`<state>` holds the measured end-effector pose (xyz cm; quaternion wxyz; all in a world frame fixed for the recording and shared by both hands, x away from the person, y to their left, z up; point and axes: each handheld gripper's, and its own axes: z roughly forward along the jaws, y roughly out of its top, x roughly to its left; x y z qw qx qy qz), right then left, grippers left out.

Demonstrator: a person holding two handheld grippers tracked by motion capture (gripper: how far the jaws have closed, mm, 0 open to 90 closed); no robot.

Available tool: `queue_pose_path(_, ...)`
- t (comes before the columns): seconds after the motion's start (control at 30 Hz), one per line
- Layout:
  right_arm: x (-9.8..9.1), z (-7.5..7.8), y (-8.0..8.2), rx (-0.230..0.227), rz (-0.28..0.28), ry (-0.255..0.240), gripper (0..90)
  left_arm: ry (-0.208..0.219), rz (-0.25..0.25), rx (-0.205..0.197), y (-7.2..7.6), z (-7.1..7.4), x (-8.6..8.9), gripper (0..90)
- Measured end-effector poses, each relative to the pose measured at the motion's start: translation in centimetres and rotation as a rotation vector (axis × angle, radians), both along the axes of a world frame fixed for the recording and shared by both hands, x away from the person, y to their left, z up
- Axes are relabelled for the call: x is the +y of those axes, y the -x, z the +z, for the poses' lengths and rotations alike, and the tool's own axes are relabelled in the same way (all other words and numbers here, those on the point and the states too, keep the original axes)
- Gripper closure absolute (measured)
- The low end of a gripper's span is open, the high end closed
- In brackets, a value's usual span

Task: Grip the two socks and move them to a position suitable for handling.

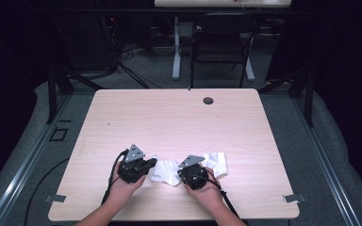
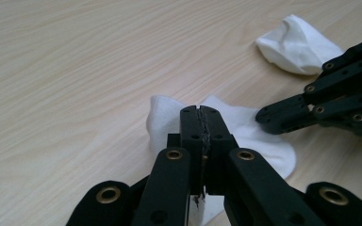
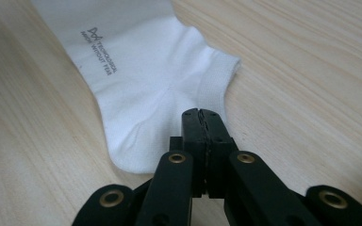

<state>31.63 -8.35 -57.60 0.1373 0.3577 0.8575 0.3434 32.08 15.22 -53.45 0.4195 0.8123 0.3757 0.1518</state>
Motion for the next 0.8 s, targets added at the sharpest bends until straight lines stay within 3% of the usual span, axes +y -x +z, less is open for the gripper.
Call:
queue_pose_path(0.2, -0.8, 0.1, 0.0, 0.003, -0.018, 0.009, 90.0, -0.013, 0.031, 0.013, -0.1, -0.5, 1.2, 89.3)
queue_pose_path(0.47, -2.1, 0.3, 0.1, 0.022, 0.01, 0.034, 90.0, -0.027, 0.043, 0.044, 0.1, -0.9, 2.6, 87.6)
queue_pose_path(0.6, -2.6, 0.2, 0.0, 0.026, -0.011, 0.006, 90.0, -0.017, 0.053, 0.076, 0.1, -1.2, 3.9, 84.6)
queue_pose_path(0.7, -2.8, 0.2, -0.1, 0.021, -0.008, 0.005, 90.0, -0.012, 0.071, 0.074, 0.3, -1.3, 4.4, 83.1)
queue_pose_path(0.73, -3.1, 0.2, 0.0, 0.016, -0.011, 0.016, 89.9, -0.019, 0.089, 0.055, 0.3, -1.4, 4.9, 82.7)
queue_pose_path(0.8, -3.3, 0.2, 0.0, 0.021, -0.016, 0.002, 89.8, 0.005, 0.098, 0.06, 0.1, -1.4, 5.0, 82.1)
